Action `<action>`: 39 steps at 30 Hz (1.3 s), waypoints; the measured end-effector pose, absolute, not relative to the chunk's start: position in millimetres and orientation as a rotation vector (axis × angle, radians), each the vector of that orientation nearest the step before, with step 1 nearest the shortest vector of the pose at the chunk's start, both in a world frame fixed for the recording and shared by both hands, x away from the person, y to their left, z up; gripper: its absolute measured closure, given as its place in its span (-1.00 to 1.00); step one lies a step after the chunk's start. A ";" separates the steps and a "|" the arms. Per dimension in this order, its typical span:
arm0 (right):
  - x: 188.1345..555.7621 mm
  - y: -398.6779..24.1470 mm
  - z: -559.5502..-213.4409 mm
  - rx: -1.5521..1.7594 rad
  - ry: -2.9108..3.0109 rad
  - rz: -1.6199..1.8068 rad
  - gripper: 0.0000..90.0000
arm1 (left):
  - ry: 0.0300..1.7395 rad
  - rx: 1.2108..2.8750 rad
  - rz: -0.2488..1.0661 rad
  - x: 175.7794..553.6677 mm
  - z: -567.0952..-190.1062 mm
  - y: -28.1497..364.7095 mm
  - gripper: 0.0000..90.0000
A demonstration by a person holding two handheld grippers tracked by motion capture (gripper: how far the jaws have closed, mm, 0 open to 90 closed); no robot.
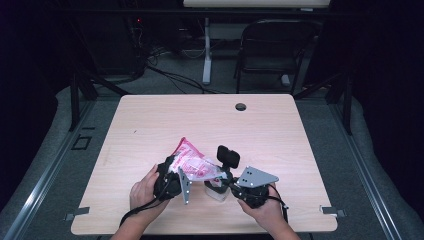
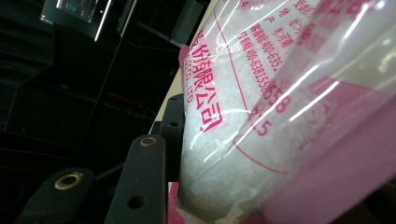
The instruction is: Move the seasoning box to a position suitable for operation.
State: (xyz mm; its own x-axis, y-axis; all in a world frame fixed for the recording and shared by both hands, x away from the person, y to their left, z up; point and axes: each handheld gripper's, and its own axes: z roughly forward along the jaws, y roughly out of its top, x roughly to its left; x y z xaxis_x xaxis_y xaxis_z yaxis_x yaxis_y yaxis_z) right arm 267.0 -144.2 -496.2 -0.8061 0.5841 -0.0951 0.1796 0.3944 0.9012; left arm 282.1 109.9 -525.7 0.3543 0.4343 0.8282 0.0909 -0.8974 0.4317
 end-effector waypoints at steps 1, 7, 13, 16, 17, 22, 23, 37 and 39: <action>266.9 -144.5 -496.3 0.658 2.259 1.386 1.00 | 0.465 2.309 1.560 281.9 -525.6 109.8 0.49; 265.2 -146.0 -496.7 0.653 2.255 1.391 1.00 | 0.450 2.298 1.577 278.8 -523.0 108.7 0.49; 264.2 -146.8 -497.3 0.658 2.244 1.381 1.00 | 0.430 2.284 1.621 276.6 -521.6 107.5 0.49; 264.6 -146.5 -497.8 0.658 2.243 1.380 1.00 | 0.427 2.281 1.630 276.7 -521.5 107.5 0.49; 264.8 -146.2 -498.0 0.659 2.241 1.382 1.00 | 0.423 2.284 1.635 276.7 -521.1 107.6 0.49; 265.2 -146.4 -498.0 0.659 2.237 1.378 1.00 | 0.417 2.283 1.642 277.1 -520.7 107.4 0.49; 265.1 -146.3 -498.0 0.658 2.235 1.381 1.00 | 0.417 2.283 1.643 277.2 -520.6 107.3 0.49; 265.3 -147.3 -497.8 0.663 2.229 1.374 1.00 | 0.393 2.293 1.672 280.3 -518.9 104.2 0.49; 265.4 -147.8 -498.0 0.664 2.226 1.376 1.00 | 0.392 2.297 1.682 280.2 -518.0 103.4 0.50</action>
State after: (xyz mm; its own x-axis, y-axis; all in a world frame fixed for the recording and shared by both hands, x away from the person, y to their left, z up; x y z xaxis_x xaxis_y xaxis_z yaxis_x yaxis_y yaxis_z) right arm 265.4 -147.8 -498.0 -0.7891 0.6036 -0.1137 0.1681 0.3902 0.9052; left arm 280.2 103.4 -518.0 0.2903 0.3689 0.8830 0.0589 -0.9278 0.3683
